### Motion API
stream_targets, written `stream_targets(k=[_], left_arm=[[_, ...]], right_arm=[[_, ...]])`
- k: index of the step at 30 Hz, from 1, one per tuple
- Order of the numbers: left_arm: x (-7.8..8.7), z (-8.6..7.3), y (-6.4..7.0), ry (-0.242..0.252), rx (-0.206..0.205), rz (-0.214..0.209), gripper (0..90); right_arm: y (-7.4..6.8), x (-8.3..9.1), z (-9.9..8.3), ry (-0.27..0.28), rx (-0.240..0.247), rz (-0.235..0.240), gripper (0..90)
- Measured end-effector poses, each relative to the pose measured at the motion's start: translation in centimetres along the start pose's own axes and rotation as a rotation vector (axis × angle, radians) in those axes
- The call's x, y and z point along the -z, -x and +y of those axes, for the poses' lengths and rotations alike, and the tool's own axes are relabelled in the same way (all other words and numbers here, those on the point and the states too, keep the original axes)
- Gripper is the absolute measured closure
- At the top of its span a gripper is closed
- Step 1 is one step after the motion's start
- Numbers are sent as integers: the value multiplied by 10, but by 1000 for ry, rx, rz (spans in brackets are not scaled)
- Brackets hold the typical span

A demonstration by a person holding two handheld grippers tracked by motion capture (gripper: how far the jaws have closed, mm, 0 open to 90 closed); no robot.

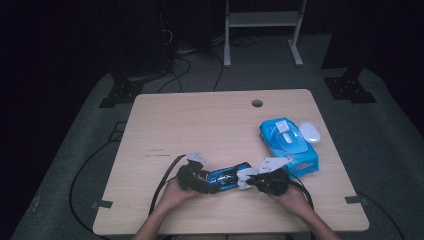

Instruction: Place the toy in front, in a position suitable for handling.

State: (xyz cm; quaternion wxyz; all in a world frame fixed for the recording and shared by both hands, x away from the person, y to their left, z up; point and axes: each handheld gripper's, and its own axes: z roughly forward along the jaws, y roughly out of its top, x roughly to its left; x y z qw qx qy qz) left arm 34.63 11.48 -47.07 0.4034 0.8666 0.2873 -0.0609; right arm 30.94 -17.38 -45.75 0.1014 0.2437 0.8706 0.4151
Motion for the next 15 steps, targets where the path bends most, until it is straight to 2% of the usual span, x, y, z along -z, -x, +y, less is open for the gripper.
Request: stream_targets(k=[6,9,15], left_arm=[[0,1,5,20,-39,-27,348],[-1,1,7,14,-52,-35,393],[0,1,13,29,-123,-32,509]], right_arm=[[-4,3,-6,-10,-8,26,853],[-5,4,-9,-13,-8,34,853],[-6,4,-11,-23,-13,42,853]])
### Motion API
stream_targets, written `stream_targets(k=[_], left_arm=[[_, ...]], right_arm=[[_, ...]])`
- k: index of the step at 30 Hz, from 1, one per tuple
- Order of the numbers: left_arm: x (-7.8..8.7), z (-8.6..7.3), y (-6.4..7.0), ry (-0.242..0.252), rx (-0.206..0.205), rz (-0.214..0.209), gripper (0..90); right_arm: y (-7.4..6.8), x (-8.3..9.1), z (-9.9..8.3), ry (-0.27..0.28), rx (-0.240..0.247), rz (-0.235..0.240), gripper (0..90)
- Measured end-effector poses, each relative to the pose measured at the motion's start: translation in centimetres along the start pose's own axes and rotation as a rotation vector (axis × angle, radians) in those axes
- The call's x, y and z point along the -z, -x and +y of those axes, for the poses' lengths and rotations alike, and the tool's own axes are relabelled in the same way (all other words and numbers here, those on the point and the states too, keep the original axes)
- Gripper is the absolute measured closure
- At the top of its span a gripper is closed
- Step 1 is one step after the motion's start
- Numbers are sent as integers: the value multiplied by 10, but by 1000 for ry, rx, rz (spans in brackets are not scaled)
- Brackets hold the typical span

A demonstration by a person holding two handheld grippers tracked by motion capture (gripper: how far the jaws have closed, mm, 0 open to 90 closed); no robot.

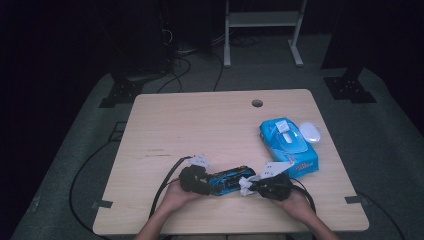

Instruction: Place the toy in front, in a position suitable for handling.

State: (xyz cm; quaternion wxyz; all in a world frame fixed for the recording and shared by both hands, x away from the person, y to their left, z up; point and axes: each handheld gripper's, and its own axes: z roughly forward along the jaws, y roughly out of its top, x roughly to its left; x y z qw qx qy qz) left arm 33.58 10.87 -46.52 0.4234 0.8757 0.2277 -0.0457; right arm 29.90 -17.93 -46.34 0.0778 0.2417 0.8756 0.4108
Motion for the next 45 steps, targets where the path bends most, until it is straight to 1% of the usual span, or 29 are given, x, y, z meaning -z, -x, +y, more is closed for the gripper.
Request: stream_targets(k=[5,7,8,9,10,12,17,19,20,22,23,28,31,32,34,37,42,44,45], left_arm=[[2,0,6,8,-72,0,577],[2,1,9,3,-120,19,592],[3,1,10,14,-134,15,606],[4,1,12,24,-150,21,647],[4,2,14,18,-180,46,651],[3,2,17,14,-220,72,653],[3,2,20,18,-267,108,658],[3,2,20,20,-284,147,672],[3,1,19,23,-282,159,674],[4,0,16,35,-274,153,674],[4,0,16,39,-278,158,674],[4,-1,15,41,-285,154,675],[4,-2,13,50,-279,144,675],[4,-2,13,51,-280,141,675],[4,-2,12,54,-279,137,674],[4,-3,12,58,-282,135,674],[4,-3,12,61,-283,130,674],[4,-3,12,61,-286,130,674],[5,-4,12,61,-286,130,674]], right_arm=[[1,1,-2,-10,-13,3,852],[2,2,-3,-12,-14,6,852],[2,2,-3,-14,-15,6,851],[2,2,-4,-20,-16,3,851],[3,1,-4,-26,-17,5,851],[3,1,-6,-27,-26,7,851],[3,3,-5,-25,-27,17,852],[2,5,-4,-6,-32,30,852],[2,7,-3,5,-37,38,851],[0,11,0,21,-35,38,851],[-1,12,1,29,-33,37,852],[3,21,13,86,-38,16,852],[5,23,25,127,-43,-1,852],[5,23,29,133,-40,-4,852],[3,18,38,133,-29,-11,852],[-2,2,51,113,-4,-7,852],[-17,-25,70,110,16,53,852],[-21,-32,74,117,19,72,851],[-22,-35,75,110,22,73,851]])
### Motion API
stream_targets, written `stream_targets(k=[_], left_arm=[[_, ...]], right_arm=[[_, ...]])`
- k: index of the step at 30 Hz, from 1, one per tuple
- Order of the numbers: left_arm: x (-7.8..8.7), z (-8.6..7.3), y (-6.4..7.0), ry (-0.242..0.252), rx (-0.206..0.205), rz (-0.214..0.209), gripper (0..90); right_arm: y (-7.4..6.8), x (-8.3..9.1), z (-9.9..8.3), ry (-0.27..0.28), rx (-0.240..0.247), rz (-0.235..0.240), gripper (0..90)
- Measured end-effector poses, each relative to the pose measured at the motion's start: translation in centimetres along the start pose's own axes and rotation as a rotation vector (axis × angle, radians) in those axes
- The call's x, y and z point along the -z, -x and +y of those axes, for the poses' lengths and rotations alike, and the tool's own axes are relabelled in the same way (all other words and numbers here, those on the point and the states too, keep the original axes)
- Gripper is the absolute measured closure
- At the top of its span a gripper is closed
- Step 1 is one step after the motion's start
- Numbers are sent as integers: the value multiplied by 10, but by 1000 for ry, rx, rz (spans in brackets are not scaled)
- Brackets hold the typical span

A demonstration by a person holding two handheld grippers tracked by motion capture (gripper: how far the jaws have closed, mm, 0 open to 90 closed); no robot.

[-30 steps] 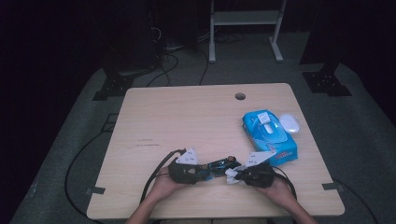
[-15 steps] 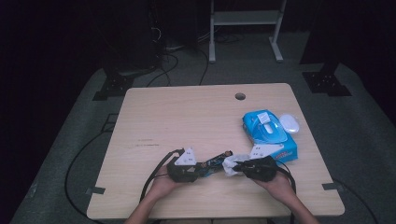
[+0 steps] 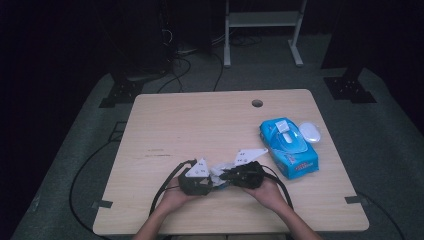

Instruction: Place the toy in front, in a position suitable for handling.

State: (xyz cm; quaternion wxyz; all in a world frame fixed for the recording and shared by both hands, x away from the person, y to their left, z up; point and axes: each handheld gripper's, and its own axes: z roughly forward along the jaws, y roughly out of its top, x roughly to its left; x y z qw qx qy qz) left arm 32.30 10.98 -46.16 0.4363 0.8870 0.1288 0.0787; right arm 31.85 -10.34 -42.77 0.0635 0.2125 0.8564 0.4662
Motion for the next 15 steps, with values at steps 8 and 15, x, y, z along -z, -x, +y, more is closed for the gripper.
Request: stream_targets(k=[8,15], left_arm=[[0,-1,0,2,-2,-3,675],[-1,-1,0,4,2,-5,675]], right_arm=[[11,10,-5,-1,-44,-47,851],[-1,-3,0,9,-33,3,850]])
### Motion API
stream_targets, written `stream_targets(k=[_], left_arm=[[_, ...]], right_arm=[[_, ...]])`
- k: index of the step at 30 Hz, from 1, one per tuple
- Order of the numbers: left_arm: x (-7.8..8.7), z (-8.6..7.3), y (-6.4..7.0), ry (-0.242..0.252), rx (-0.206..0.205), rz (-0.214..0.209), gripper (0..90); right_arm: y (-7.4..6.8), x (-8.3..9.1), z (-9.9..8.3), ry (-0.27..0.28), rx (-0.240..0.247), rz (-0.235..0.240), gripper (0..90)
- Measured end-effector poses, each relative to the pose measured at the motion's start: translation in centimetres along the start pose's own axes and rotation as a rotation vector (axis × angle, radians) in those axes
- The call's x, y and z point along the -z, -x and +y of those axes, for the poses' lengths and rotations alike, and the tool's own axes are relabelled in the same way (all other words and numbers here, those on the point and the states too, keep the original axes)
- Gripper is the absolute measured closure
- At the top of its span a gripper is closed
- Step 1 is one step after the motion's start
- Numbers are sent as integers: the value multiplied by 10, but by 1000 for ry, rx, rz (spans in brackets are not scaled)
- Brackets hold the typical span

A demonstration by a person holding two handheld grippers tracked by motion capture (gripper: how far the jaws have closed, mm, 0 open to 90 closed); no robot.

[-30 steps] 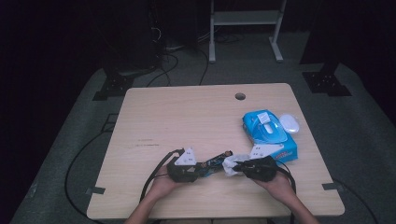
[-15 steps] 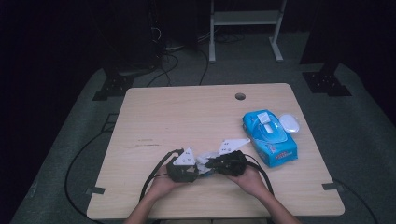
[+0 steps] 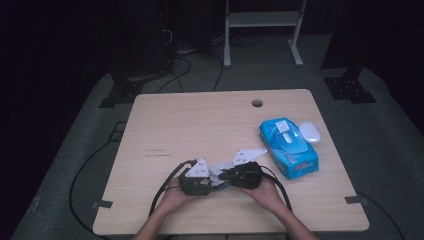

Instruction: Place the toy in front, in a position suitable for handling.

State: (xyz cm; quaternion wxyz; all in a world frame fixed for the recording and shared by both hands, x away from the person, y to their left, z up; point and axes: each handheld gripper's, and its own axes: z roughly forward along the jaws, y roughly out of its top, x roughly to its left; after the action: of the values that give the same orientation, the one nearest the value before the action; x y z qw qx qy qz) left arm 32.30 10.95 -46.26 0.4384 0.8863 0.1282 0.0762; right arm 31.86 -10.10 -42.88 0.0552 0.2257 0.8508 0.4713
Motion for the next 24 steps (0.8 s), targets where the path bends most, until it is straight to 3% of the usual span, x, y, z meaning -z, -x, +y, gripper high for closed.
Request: stream_targets(k=[3,8,10,12,13,14,17,24], left_arm=[[0,0,0,0,-3,-3,677],[0,-1,-1,2,0,-3,677],[0,0,-1,1,3,-3,676],[0,-1,-1,-1,25,-5,670],[0,-1,-1,0,25,-5,670],[0,-1,-1,-1,22,-3,671],[1,-1,-1,-5,16,-1,673],[2,-1,-4,-6,21,-3,676]], right_arm=[[3,3,0,-5,-4,-7,850],[14,15,-5,-20,-21,-86,850],[14,14,-6,-11,-38,-74,850],[11,11,-5,-1,-23,-68,850],[9,9,-4,8,-33,-23,850],[7,7,-3,6,-27,-21,849],[6,8,-1,-12,-1,-40,849],[25,26,-10,-18,-47,-123,850]])
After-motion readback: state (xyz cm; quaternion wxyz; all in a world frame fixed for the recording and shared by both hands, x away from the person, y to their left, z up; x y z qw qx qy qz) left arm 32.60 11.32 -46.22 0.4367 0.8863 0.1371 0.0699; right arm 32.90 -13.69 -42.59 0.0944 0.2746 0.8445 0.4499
